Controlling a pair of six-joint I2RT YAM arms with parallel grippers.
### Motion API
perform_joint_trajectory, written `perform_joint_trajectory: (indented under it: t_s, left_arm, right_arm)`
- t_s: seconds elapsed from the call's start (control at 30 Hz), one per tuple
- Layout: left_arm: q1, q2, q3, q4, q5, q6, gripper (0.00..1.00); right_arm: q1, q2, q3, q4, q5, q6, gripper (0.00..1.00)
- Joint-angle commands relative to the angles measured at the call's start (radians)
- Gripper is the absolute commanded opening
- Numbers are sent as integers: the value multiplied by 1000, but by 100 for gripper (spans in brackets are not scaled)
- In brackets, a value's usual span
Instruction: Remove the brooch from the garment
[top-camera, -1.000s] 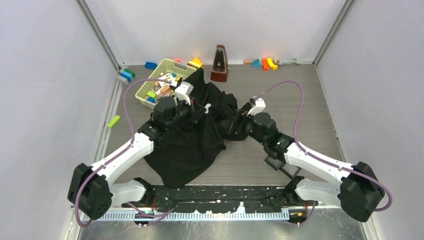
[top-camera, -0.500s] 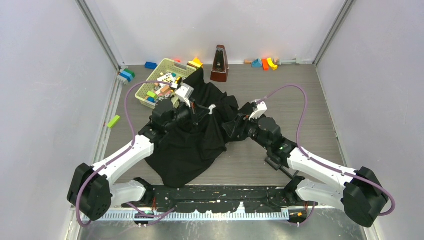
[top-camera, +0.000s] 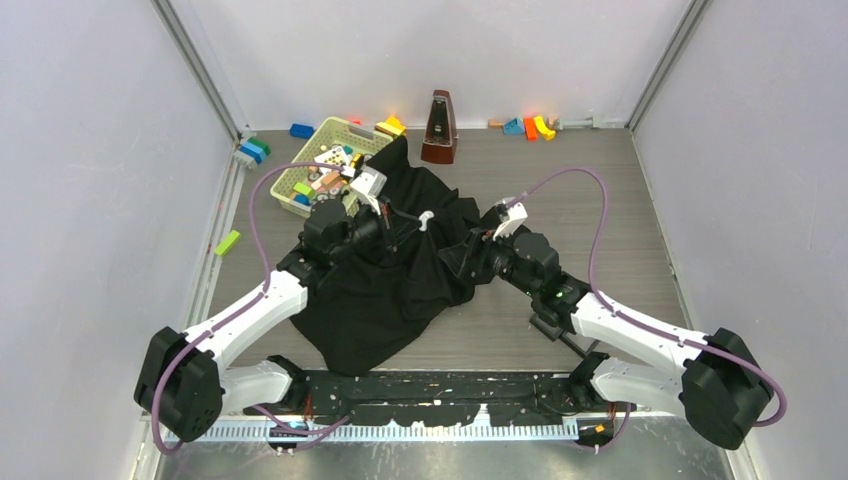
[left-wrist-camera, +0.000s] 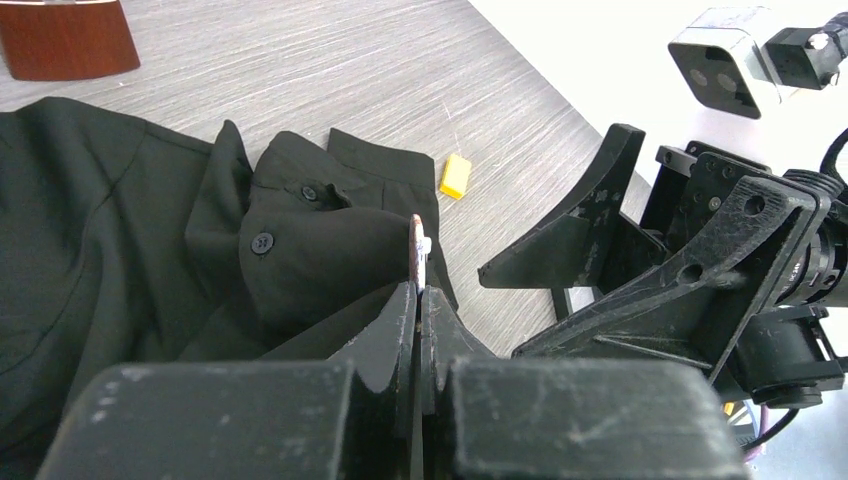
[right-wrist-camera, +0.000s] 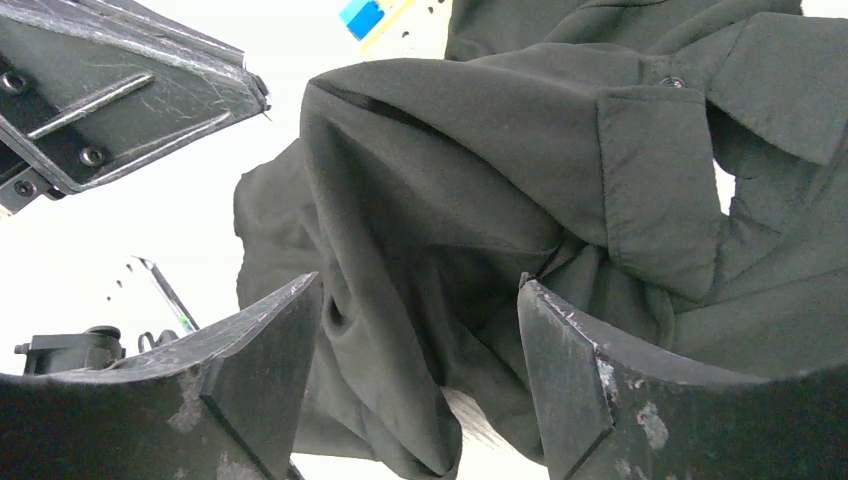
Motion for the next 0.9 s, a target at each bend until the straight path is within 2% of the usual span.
perform_joint_trajectory:
  t_s: [0.0, 0.1, 0.17, 0.33, 0.47, 0.6, 0.87]
  left_arm:
    - [0, -40, 22, 22, 24, -26, 0]
    - [2, -44, 25, -4, -9, -94, 0]
    - [7, -42, 25, -12, -27, -195, 0]
    - [14, -36, -16, 94, -55, -382, 0]
    - [25, -17, -51, 199, -52, -480, 0]
    - [27, 3, -86, 329, -35, -549, 0]
    - [29, 37, -101, 429, 17, -603, 0]
  right_arm:
    - [-5, 12, 45, 102, -16, 15, 77]
    - [-20, 18, 48, 141, -10, 104, 76]
    - [-38, 32, 47, 181, -18, 210, 76]
    - [-94, 93, 39, 306, -35, 468, 78]
    - [-104, 121, 45, 337, 6, 577, 78]
    - [-104, 144, 39, 404, 16, 658, 75]
    - [-105, 191, 55, 459, -29, 699, 66]
